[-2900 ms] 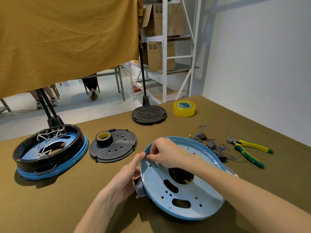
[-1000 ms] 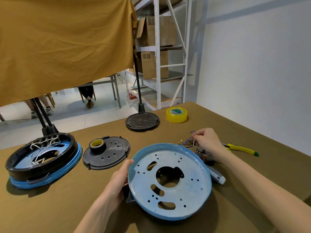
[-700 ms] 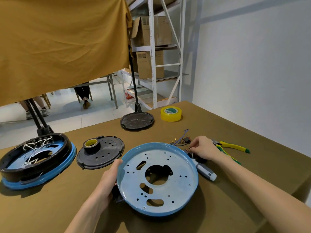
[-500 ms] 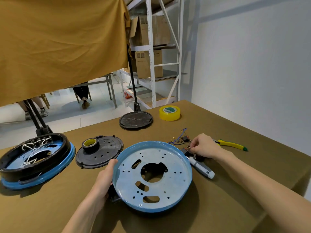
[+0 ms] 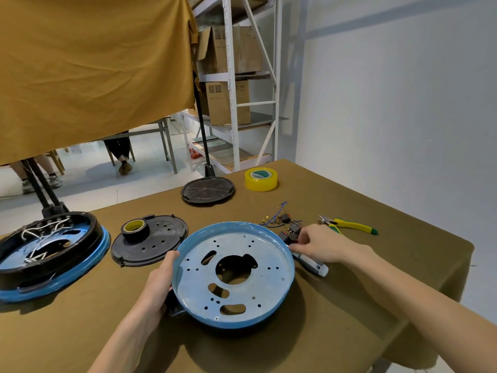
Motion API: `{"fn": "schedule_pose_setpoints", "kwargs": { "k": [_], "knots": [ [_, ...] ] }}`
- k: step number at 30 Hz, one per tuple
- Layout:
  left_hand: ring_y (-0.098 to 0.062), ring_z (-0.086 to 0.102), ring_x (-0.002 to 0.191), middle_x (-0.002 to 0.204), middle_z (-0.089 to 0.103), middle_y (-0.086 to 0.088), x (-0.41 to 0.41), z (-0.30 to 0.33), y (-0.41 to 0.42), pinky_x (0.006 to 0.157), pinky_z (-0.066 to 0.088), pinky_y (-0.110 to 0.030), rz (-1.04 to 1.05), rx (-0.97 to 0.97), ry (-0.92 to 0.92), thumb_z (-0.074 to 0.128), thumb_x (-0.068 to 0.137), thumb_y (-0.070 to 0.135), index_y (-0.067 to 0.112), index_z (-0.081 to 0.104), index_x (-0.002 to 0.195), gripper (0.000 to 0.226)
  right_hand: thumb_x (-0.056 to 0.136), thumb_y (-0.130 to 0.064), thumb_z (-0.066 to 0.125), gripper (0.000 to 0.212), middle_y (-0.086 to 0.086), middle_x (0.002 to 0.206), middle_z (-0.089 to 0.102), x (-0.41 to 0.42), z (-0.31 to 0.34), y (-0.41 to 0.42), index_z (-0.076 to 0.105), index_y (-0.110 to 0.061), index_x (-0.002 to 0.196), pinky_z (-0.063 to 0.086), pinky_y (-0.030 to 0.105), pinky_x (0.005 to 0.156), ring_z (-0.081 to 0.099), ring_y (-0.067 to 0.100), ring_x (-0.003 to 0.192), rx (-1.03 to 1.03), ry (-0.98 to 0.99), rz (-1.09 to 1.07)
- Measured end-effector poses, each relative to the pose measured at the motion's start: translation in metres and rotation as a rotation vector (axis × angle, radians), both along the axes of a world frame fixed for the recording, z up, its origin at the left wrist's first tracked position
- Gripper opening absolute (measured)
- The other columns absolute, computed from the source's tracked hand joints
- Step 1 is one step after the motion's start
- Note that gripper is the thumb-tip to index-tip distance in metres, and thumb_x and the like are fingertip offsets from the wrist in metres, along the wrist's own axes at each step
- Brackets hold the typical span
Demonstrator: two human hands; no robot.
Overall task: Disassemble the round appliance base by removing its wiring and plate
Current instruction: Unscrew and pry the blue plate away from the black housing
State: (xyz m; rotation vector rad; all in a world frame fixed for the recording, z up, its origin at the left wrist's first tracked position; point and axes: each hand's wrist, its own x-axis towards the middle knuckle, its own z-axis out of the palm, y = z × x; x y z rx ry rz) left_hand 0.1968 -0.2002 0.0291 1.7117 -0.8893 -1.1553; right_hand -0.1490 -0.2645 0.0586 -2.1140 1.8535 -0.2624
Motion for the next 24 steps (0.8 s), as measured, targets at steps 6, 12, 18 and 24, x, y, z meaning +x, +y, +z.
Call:
{"fn": "schedule_pose_setpoints", "kwargs": {
  "k": [6,12,18,24],
  "knots": [
    [-0.028,0.070,0.091,0.092,0.077,-0.008,0.005,-0.001,-0.001,0.076,0.052,-0.038,-0.018,-0.013,-0.078,0.044,0.101,0.053,0.013,0.071,0.098,0.048,0.086,-0.044,0.071,0.042,0.002,0.107,0.061,0.014,0.008,0.016,0.052,-0.020,0.116,0.055,0.039,0.081,0.061,0.021,0.095,0.185,0.289,0.072],
    [-0.021,0.050,0.064,0.060,0.053,0.000,0.023,-0.010,-0.009,0.065,0.038,-0.036,-0.048,-0.072,-0.331,0.053,0.097,0.048,0.018,0.057,0.065,0.044,0.095,-0.052,0.057,0.040,0.007,0.083,0.069,0.014,0.010,0.017,0.063,-0.012,0.092,0.046,0.033,0.060,0.063,0.022,0.068,0.070,-0.071,-0.076],
    [-0.021,0.051,0.116,0.127,0.056,-0.001,0.009,-0.001,0.000,0.097,0.047,-0.041,-0.015,-0.342,-0.887,0.064,0.095,0.033,0.021,0.058,0.133,0.040,0.091,-0.035,0.071,0.020,-0.005,0.084,0.065,0.041,0.024,0.016,0.064,-0.019,0.100,0.040,0.013,0.044,0.062,0.003,0.052,-0.328,-0.598,-0.181],
    [-0.002,0.045,0.116,0.118,0.053,0.026,-0.027,0.010,0.009,0.101,0.035,-0.027,-0.435,-0.540,-0.987,0.058,0.097,0.048,0.043,0.061,0.119,0.022,0.091,-0.036,0.075,0.028,-0.003,0.058,0.055,0.075,0.039,0.019,0.071,-0.008,0.086,0.040,0.020,0.044,0.046,0.006,0.046,-0.311,-1.234,-0.239]
  ]
}}
